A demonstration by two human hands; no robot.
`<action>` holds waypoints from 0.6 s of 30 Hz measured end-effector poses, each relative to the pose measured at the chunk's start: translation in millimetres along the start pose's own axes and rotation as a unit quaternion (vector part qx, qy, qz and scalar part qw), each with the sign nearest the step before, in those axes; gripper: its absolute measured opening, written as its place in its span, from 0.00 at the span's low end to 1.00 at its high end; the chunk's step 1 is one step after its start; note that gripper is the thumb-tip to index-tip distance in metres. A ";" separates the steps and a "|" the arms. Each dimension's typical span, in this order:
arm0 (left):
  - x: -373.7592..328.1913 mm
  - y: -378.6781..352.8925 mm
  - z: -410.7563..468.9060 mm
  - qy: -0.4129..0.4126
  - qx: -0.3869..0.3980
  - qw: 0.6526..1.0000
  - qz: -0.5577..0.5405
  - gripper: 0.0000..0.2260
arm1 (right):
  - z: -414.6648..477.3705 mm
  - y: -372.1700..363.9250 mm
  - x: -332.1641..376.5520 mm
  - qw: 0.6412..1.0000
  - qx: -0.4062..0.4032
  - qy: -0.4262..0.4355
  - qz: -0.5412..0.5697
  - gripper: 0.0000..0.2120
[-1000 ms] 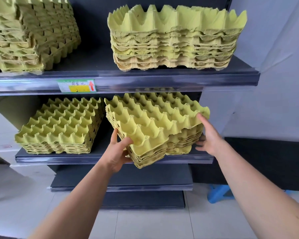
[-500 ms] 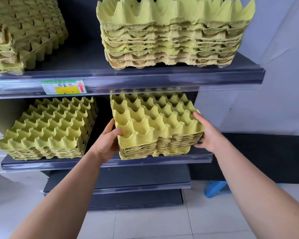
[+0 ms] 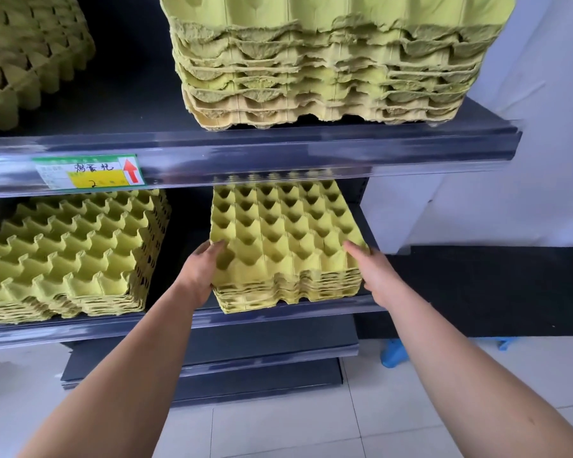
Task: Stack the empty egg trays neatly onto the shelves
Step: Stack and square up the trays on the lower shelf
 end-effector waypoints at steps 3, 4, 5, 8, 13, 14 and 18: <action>6.6 5.1 -1.5 -0.001 -0.008 1.000 0.015 0.16 | 4.0 -2.4 -1.5 1.000 -0.014 0.007 -0.027 0.42; 10.9 6.4 -3.2 0.004 -0.004 1.000 0.029 0.21 | 3.8 -2.5 -0.5 1.000 -0.018 0.010 -0.020 0.40; 16.4 7.6 -5.1 0.008 -0.002 0.999 0.043 0.25 | 3.6 -1.9 0.2 1.000 -0.017 0.010 -0.010 0.39; 33.1 5.5 -16.9 0.036 0.012 0.999 0.036 0.27 | 3.8 -1.3 -4.9 1.000 -0.014 0.010 -0.004 0.34; 42.3 3.6 -19.7 0.044 0.033 0.998 0.021 0.32 | 7.8 -0.7 -17.7 0.999 -0.043 0.008 0.009 0.27; 41.8 4.0 -18.6 0.044 0.032 0.998 0.022 0.33 | 8.3 -0.4 -18.6 0.999 -0.050 0.008 0.015 0.26; 35.5 1.4 -20.0 0.029 0.006 0.999 0.044 0.28 | 9.3 1.5 -17.9 0.999 -0.040 0.026 -0.018 0.23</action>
Point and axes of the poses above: each hand's wrist, its own z-axis towards the middle knuckle, its own y-axis out of the back of the hand, x = y × z, the point moved 2 cm from there along z, towards the middle knuckle, and after that the axes turned 4 degrees about y, right-handed, at the moved point
